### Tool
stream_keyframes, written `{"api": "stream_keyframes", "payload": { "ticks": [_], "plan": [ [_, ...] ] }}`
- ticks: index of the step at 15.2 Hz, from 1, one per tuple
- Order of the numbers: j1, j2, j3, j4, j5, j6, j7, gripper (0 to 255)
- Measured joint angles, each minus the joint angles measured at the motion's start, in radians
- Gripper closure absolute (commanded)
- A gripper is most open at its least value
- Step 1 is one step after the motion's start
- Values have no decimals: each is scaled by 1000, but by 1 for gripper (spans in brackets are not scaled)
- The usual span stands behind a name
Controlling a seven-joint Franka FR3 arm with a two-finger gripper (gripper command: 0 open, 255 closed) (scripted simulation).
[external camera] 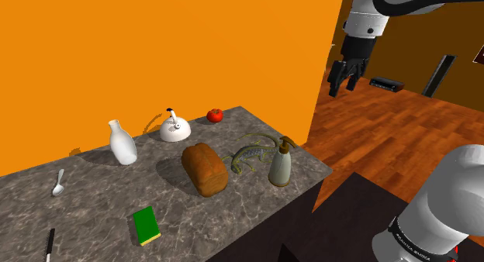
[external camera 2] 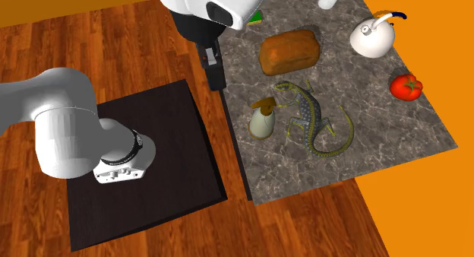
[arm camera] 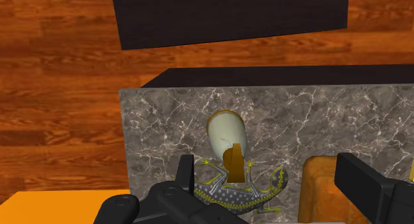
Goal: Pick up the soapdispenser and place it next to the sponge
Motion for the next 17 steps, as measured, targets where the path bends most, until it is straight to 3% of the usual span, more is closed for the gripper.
{"api": "stream_keyframes", "payload": {
  "ticks": [3, 9, 17],
  "plan": [
    [2, 17, -4, -27, -2, 43, -6, 0],
    [15, 139, -13, -109, -1, 245, -24, 0],
    [36, 389, -30, -153, 8, 538, -62, 0]
  ]
}}
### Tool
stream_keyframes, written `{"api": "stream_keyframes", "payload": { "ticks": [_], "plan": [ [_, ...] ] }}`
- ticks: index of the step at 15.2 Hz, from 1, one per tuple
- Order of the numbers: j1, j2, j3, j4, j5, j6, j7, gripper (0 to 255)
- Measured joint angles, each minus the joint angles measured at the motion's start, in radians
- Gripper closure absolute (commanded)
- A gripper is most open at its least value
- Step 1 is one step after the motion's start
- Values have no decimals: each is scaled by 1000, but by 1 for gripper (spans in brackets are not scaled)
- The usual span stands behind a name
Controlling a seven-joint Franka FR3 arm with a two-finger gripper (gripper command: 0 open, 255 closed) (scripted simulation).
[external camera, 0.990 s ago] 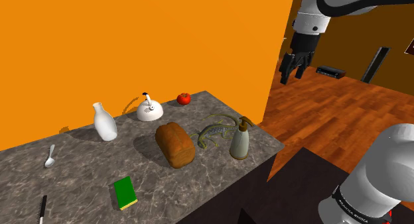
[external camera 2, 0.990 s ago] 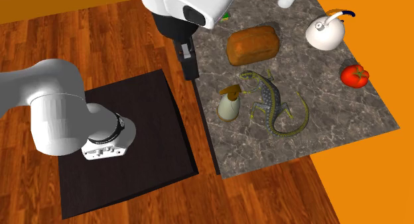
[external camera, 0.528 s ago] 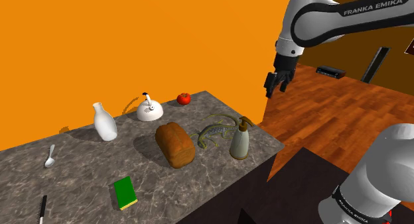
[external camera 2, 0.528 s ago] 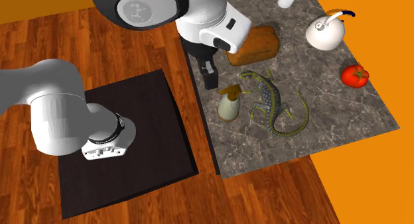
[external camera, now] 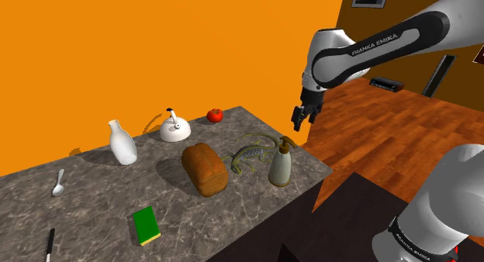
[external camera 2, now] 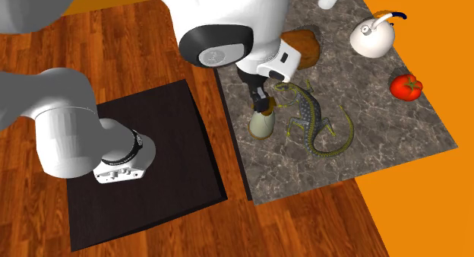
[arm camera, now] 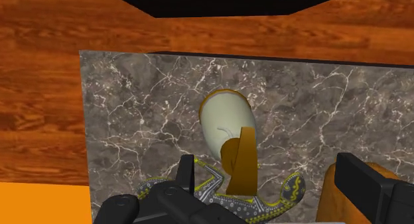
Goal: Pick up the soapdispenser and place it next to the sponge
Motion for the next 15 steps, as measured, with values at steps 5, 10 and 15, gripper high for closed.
{"api": "stream_keyframes", "payload": {
  "ticks": [5, 10, 15],
  "plan": [
    [13, 193, -8, 29, 20, 163, -33, 0],
    [20, 305, -8, 41, 37, 264, -50, 0],
    [22, 362, -7, 26, 48, 335, -57, 0]
  ]
}}
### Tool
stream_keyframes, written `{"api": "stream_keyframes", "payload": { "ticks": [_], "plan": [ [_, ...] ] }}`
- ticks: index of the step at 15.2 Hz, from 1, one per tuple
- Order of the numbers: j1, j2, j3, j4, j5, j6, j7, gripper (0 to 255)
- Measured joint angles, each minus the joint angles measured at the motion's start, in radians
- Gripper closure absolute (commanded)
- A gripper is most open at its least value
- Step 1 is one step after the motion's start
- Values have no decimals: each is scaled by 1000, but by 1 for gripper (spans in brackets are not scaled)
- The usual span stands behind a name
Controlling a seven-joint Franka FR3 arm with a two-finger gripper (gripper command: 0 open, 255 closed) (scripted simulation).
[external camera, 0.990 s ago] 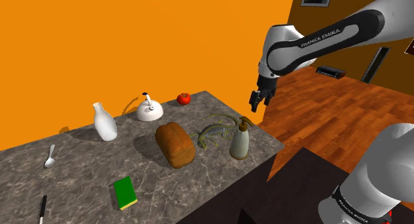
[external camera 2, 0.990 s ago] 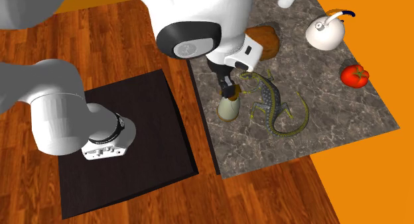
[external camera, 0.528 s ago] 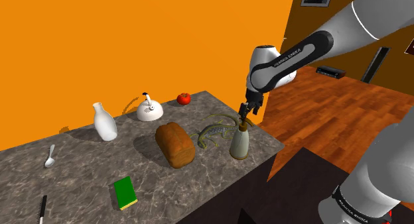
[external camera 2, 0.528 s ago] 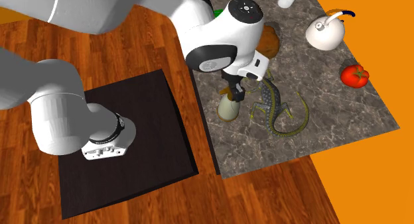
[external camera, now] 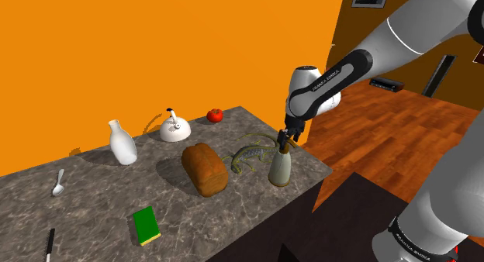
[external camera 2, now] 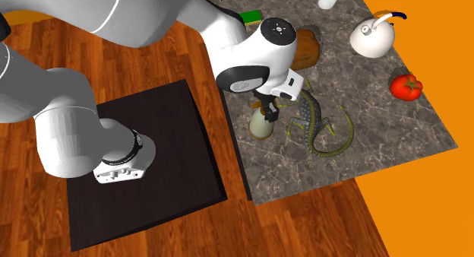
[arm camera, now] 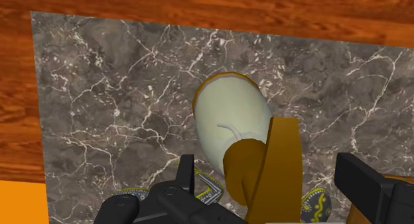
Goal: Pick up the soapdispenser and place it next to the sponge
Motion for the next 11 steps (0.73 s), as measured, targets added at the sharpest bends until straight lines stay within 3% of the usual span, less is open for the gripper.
{"api": "stream_keyframes", "payload": {
  "ticks": [6, 7, 11],
  "plan": [
    [0, 9, 0, 0, 2, 9, -1, 0],
    [0, 9, 0, 0, 2, 9, -1, 255],
    [0, 9, 0, 0, 2, 9, -1, 255]
  ]
}}
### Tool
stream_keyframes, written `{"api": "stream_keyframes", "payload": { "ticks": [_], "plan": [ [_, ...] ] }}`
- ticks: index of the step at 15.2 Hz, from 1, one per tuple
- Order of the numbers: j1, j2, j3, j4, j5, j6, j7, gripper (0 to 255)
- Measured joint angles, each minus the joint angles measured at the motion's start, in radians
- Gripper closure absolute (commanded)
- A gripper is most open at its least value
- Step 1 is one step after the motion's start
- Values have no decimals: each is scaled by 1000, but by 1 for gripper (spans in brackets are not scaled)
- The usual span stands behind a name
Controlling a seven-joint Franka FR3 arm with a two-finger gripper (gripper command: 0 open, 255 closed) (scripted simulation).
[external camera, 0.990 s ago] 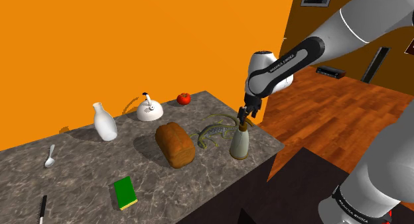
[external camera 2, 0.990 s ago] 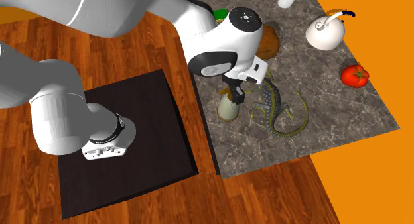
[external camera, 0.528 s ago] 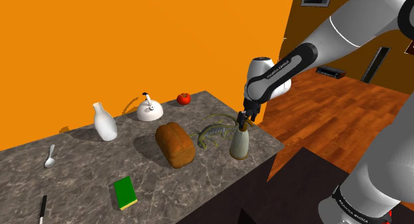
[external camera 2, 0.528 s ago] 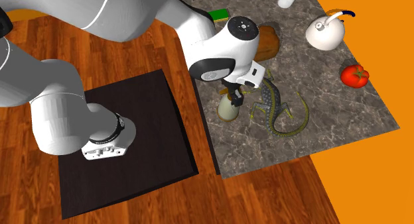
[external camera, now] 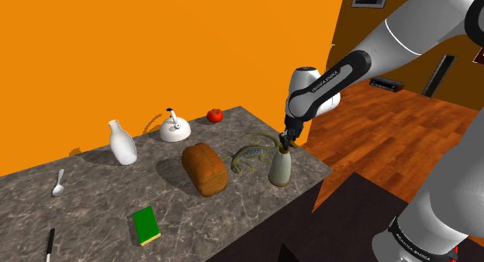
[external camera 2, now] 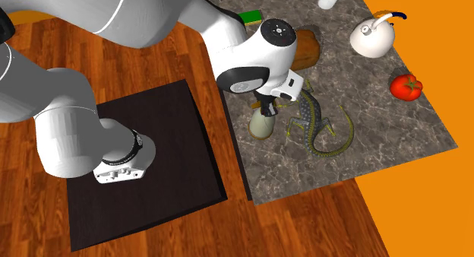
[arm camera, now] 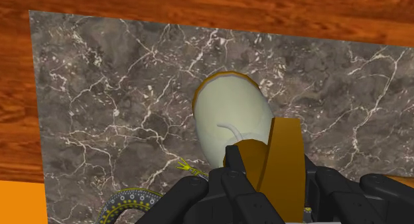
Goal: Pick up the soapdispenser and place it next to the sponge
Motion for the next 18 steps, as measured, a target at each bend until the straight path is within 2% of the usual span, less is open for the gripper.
{"api": "stream_keyframes", "payload": {
  "ticks": [7, 18],
  "plan": [
    [0, -5, 0, 2, -1, -7, 1, 255],
    [-1, -117, 1, 43, -21, -159, 16, 255]
  ]
}}
